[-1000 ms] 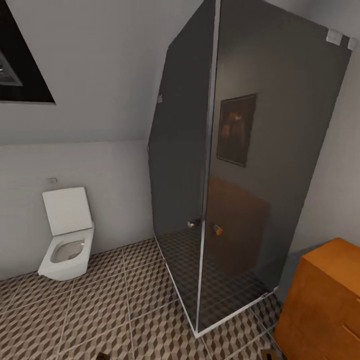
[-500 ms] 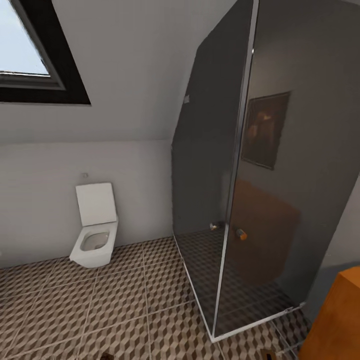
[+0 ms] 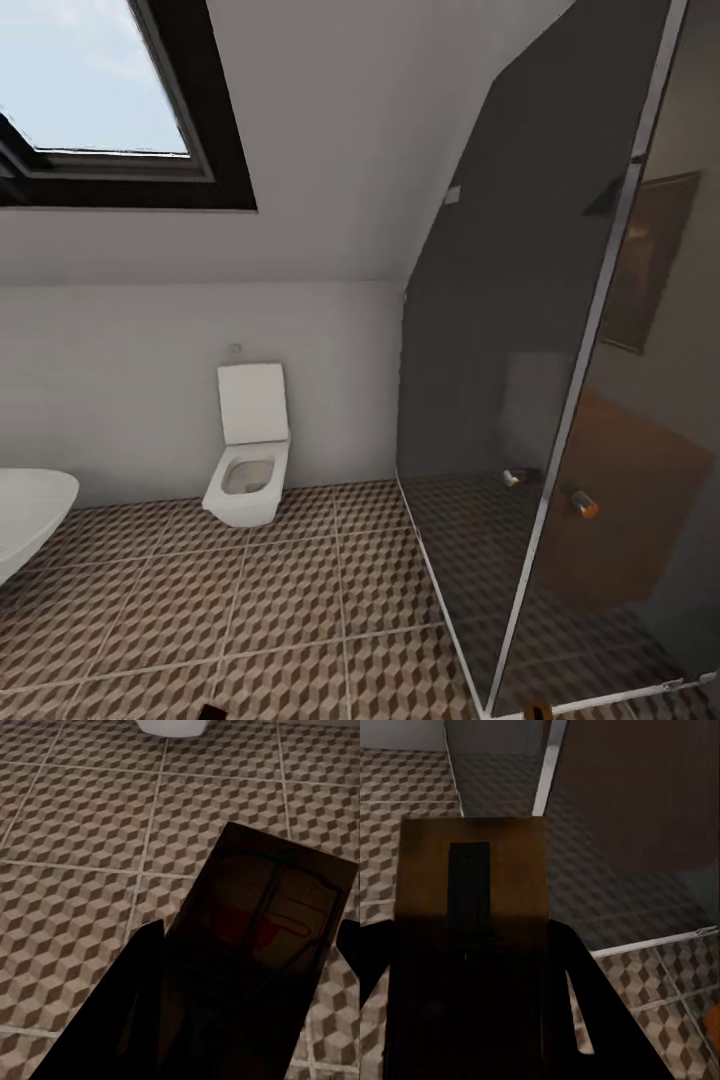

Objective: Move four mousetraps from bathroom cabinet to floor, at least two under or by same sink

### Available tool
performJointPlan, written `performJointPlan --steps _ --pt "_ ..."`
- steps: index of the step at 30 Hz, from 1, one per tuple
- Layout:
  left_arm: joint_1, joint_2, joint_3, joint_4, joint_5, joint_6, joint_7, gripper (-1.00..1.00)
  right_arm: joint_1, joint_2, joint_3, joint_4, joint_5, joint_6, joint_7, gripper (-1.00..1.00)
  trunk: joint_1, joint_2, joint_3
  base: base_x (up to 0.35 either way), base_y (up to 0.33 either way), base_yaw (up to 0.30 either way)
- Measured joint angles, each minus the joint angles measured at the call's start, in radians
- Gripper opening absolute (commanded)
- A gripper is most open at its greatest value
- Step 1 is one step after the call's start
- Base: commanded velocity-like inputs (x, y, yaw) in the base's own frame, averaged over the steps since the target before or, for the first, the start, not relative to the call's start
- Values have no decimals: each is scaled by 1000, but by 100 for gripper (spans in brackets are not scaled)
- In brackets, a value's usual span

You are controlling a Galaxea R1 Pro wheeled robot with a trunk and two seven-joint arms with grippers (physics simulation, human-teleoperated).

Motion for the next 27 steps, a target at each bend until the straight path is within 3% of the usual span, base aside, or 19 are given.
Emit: performJointPlan --steps 21,27 --pt "0 0 0 0 0 0 3 -100 0 0 0 0 0 0 0 -100 0 0 0 246 232 300" --pt "0 0 1 0 0 0 3 -100 0 0 0 0 0 -1 0 -100 0 0 0 303 91 270"
